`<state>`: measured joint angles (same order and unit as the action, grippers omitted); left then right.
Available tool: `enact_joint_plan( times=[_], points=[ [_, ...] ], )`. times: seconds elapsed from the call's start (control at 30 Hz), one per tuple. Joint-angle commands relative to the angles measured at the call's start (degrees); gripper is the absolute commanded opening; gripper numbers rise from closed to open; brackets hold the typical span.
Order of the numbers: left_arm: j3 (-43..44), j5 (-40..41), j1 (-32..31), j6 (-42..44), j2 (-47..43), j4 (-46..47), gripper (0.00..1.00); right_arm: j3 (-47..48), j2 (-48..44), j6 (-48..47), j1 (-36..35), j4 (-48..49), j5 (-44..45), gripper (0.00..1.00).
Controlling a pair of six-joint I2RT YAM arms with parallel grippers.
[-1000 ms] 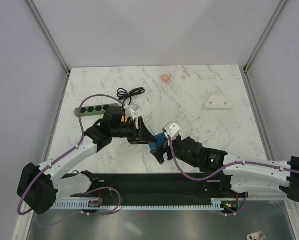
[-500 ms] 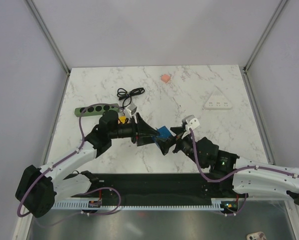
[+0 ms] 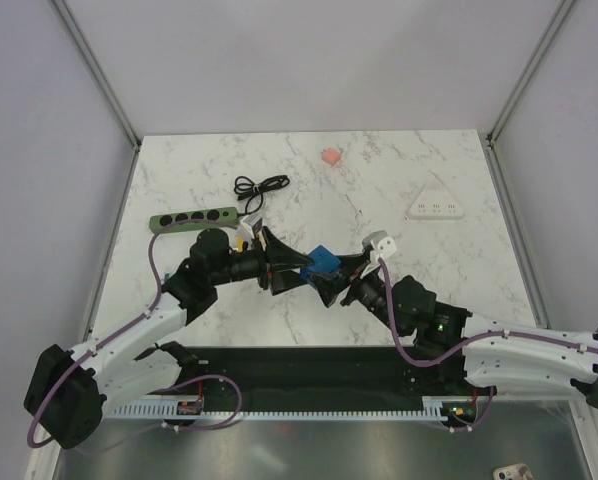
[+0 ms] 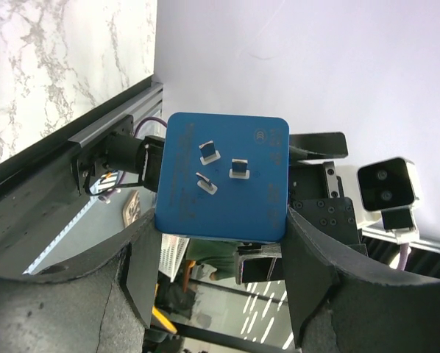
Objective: Insert the plug
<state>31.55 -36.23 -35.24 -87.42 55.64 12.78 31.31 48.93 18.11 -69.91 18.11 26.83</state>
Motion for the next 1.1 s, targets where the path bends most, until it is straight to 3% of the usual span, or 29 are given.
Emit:
enact_joint_plan(
  times=[0.0, 0.13, 0.47, 0.6, 0.7, 0.77, 0.8, 0.83, 0.87, 0.93, 0.97, 1.07],
  points=[
    [-1.2, 0.3, 0.2, -4.9, -0.9, 5.9, 0.02, 0.1, 1.5, -1.0, -0.1, 1.1, 0.1, 0.73],
    [-3.3, -0.2, 0.2, -7.9, -0.4, 10.2, 0.02, 0.1, 2.2, -1.0, -0.1, 1.3, -0.2, 0.79],
    [-3.0, -1.6, 0.2, -10.1, 1.8, 13.1, 0.02, -1.9, 1.6, -2.0, -0.4, 3.2, -1.5, 0.82],
    [-2.8, -2.5, 0.1, -10.2, 2.6, 14.0, 0.02, -2.1, 0.4, -2.7, -0.3, 3.9, -1.1, 0.7],
    [-2.9, -3.0, 0.1, -10.8, 2.5, 14.6, 0.02, -2.1, 0.4, -3.3, -0.3, 4.7, -2.1, 0.68],
    [-3.1, -3.4, 0.1, -11.2, 2.6, 15.3, 0.02, -2.1, 0.7, -4.0, -0.3, 5.2, -3.0, 0.58],
    [-3.1, -3.6, 0.1, -11.4, 2.7, 15.8, 0.02, -2.3, 0.9, -4.2, -0.3, 6.5, -3.9, 0.46],
    [-2.9, -3.9, 0.1, -11.3, 2.7, 16.5, 0.11, -2.3, 0.9, -4.5, -0.2, 6.8, -4.0, 0.39],
    [-2.6, -4.3, 0.1, -11.0, 2.7, 16.6, 0.46, -2.1, 1.2, -4.6, -0.3, 6.9, -3.9, 0.33],
    [-1.7, -5.3, 0.1, -9.9, 2.9, 16.2, 0.73, -0.6, 1.7, -4.8, -0.3, 5.7, -2.3, 0.16],
    [-1.1, -5.7, 0.2, -9.2, 3.3, 15.9, 1.0, 1.5, 2.6, -5.0, -0.2, 3.2, -1.1, 0.01],
    [1.1, -8.2, 0.4, -4.7, 5.0, 12.7, 1.0, 6.4, 4.3, -5.3, 0.2, -4.2, 5.0, 0.0]
  ],
)
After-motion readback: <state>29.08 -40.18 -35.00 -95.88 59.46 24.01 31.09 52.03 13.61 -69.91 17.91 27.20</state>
